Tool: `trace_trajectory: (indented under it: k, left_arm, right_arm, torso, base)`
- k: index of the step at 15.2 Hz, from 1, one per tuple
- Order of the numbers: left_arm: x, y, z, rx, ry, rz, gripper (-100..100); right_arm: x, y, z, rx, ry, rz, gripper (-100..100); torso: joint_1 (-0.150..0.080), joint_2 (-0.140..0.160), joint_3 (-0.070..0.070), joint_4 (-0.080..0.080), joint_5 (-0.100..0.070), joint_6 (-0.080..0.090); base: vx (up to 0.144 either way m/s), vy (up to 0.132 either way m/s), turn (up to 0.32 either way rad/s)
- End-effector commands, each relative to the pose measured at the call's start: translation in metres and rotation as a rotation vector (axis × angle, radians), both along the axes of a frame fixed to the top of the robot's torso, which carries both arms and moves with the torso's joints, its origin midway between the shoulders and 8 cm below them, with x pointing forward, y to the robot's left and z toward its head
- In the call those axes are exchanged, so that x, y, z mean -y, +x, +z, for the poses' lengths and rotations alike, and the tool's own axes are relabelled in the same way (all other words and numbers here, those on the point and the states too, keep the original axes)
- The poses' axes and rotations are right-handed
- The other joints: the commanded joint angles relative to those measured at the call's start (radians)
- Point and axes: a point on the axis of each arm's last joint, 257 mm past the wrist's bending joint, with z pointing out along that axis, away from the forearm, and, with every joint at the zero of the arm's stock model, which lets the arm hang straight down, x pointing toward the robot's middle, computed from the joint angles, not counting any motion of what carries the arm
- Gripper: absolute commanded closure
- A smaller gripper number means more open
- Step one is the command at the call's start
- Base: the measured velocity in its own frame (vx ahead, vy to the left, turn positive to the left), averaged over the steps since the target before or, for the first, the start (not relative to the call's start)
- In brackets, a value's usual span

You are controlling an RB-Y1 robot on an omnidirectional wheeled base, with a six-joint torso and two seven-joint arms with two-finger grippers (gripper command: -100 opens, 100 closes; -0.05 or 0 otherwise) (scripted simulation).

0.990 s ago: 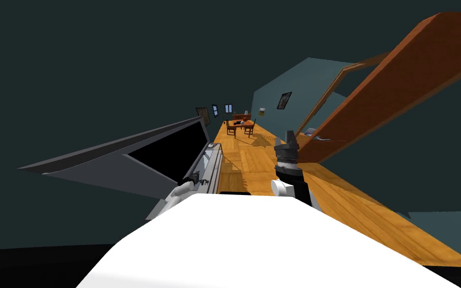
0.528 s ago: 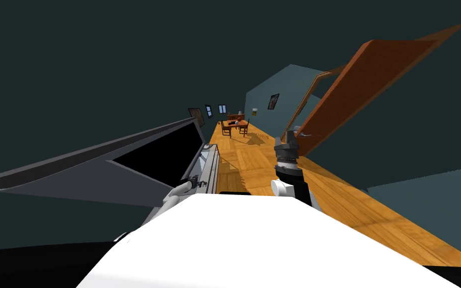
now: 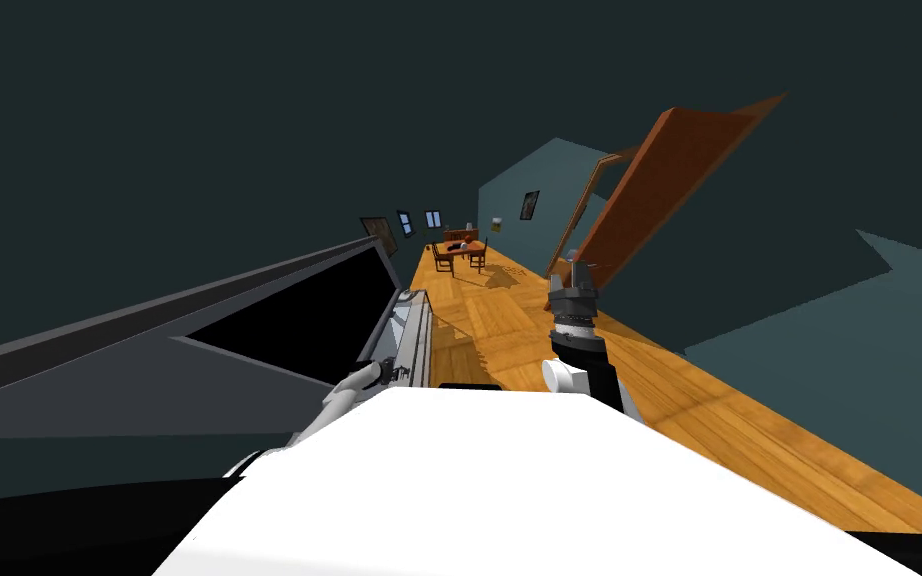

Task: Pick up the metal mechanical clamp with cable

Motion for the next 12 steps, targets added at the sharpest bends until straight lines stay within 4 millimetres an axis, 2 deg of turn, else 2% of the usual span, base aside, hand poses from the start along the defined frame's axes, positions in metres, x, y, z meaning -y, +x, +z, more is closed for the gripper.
trace_trajectory:
  k: [1,4,5,6,9,10,11,12]
  left_arm:
    - [-0.001,-0.011,-0.006,-0.044,-0.032,0.016,-100]
    - [0.0,-0.019,-0.01,-0.075,-0.057,0.029,-100]
    - [-0.001,-0.015,-0.008,-0.059,-0.044,0.024,-100]
    - [0.008,-0.017,-0.016,-0.062,-0.045,0.028,-100]
    - [0.02,-0.018,-0.026,-0.06,-0.042,0.032,-100]
    - [0.015,-0.017,-0.022,-0.063,-0.045,0.029,-100]
    - [0.016,-0.017,-0.023,-0.061,-0.043,0.03,100]
    - [0.016,-0.017,-0.023,-0.061,-0.043,0.031,100]
  right_arm:
    - [0.0,0.0,0.0,0.0,0.0,0.0,0]
    - [0.0,0.0,0.0,0.0,0.0,0.0,0]
    - [0.0,0.0,0.0,0.0,0.0,0.0,0]
    - [0.0,0.0,0.0,0.0,0.0,0.0,0]
    - [0.0,0.0,0.0,0.0,0.0,0.0,0]
    - [0.0,0.0,0.0,0.0,0.0,0.0,0]
    - [0.0,0.0,0.0,0.0,0.0,0.0,0]
    - [0.0,0.0,0.0,0.0,0.0,0.0,0]
  torso:
    - [0.0,0.0,0.0,0.0,0.0,0.0]
    - [0.0,0.0,0.0,0.0,0.0,-0.001]
    - [0.0,0.0,0.0,0.0,0.0,-0.001]
    - [0.0,-0.001,0.0,0.0,0.0,-0.001]
    - [0.003,-0.003,-0.002,-0.001,0.001,-0.001]
    - [0.004,-0.004,-0.002,-0.001,0.001,-0.001]
    - [0.001,-0.003,-0.002,-0.001,0.0,-0.001]
    - [0.0,-0.003,-0.002,-0.001,0.0,-0.001]
  base:
    - [-0.028,0.023,-0.278]
    - [-0.026,0.022,-0.137]
    - [-0.011,0.011,-0.047]
    - [0.002,0.035,-0.015]
    - [0.021,0.072,-0.032]
    - [0.0,0.0,0.0]
    - [0.0,0.0,0.0]
    - [0.0,0.0,0.0]
